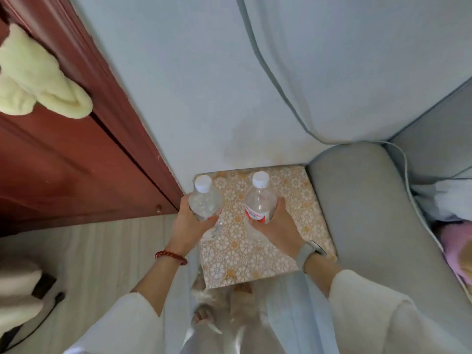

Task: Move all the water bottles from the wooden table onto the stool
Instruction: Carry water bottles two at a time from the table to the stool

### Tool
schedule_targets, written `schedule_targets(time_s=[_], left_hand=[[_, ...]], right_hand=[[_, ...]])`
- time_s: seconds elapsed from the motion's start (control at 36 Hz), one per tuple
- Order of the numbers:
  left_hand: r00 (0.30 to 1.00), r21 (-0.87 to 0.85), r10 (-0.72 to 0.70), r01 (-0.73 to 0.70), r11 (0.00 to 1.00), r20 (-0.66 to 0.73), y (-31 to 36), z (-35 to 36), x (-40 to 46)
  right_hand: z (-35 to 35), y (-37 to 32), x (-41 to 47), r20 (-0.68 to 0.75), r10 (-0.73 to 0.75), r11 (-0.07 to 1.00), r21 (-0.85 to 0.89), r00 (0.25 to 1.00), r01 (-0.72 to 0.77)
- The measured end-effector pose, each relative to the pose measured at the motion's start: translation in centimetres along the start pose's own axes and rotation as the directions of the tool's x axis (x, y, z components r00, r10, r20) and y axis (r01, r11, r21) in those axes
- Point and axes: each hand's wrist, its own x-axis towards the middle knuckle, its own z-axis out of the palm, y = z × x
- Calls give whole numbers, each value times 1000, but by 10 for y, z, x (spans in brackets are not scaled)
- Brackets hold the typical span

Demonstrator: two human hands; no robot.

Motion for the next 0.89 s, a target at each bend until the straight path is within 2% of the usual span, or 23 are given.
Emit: schedule_targets(time_s=[0.14, 0.31, 0.53, 0.69, 0.89], left_hand=[[998, 122, 67, -68, 990, 7, -15, 11, 70], [991, 207, 134, -132, 969, 7, -35, 18, 122], [992, 270, 77, -101, 958, 98, -40, 17, 146], [981, 313, 68, -123, 942, 181, -23, 11, 140], [990, 393, 139, -140, 909, 31, 1, -6, 135]], right_hand=[[21, 6, 71, -63, -64, 997, -39, 996, 62], [51, 11, 128, -72, -111, 991, 66, 991, 116], [61, 24, 150, 7, -79, 993, 83, 997, 78], [42, 20, 138, 114, -98, 995, 19, 989, 96], [10, -6, 128, 145, -240, 944, -197, 960, 266]])
